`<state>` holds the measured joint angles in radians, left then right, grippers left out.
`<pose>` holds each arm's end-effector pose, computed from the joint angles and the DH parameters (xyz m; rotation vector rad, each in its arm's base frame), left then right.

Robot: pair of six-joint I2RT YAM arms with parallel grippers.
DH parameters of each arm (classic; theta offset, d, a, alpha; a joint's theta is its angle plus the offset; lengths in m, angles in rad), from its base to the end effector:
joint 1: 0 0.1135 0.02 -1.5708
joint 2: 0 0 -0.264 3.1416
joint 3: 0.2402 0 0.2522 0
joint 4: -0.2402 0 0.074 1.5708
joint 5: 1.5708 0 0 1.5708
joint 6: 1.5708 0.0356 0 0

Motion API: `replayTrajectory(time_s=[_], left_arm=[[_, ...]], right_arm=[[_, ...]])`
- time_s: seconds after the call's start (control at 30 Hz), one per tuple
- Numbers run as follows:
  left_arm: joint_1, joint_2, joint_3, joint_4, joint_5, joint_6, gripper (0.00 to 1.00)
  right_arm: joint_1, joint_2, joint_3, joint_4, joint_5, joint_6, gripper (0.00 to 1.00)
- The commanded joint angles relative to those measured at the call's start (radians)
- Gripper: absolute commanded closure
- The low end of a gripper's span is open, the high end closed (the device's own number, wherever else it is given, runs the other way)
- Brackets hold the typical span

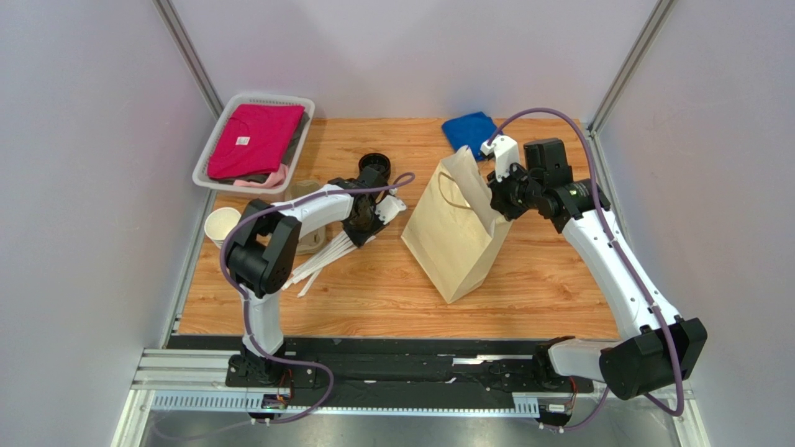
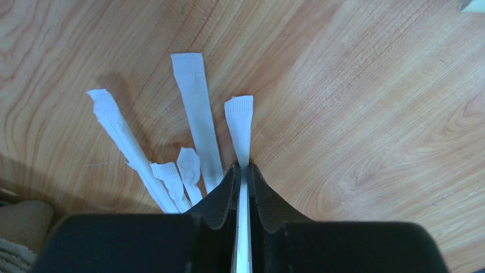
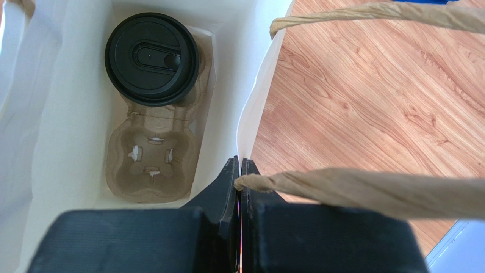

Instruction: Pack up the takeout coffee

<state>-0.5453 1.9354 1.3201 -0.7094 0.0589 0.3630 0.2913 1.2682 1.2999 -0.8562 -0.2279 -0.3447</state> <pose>0.3199 -0.1965 0.1615 1.2816 2.6010 -0.1177 0.2449 0.0818 0.3534 -0.8452 2.2268 0.2473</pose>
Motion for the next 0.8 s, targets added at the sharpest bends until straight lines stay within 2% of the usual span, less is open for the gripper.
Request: replayTrajectory(time_s=[0.0, 0.27, 0.5, 0.63, 0.77], left_arm=[[-0.035, -0.047, -0.039, -0.044, 0.021, -0.085, 1.00], [-0.035, -0.266, 0.031, -0.191, 0.191, -0.189, 1.00], [-0.035, -0.441, 0.090, -0.265, 0.257, -0.205, 1.00], [-0.010, -0.510, 0.157, -0.274, 0.311, -0.220, 1.00], [0.004, -0.553, 0.275, -0.219, 0.436, -0.275, 1.00]], right_arm=[[-0.004, -0.039, 0.006, -0.027, -0.008, 0.004, 1.00], [-0.004, -0.067, -0.007, -0.035, -0.039, -0.007, 1.00], [-0.003, -0.078, -0.021, -0.024, -0.079, 0.012, 1.00], [-0.001, -0.072, -0.011, -0.024, -0.091, 0.026, 1.00], [0.000, -0.072, -0.011, -0.026, -0.099, 0.035, 1.00]])
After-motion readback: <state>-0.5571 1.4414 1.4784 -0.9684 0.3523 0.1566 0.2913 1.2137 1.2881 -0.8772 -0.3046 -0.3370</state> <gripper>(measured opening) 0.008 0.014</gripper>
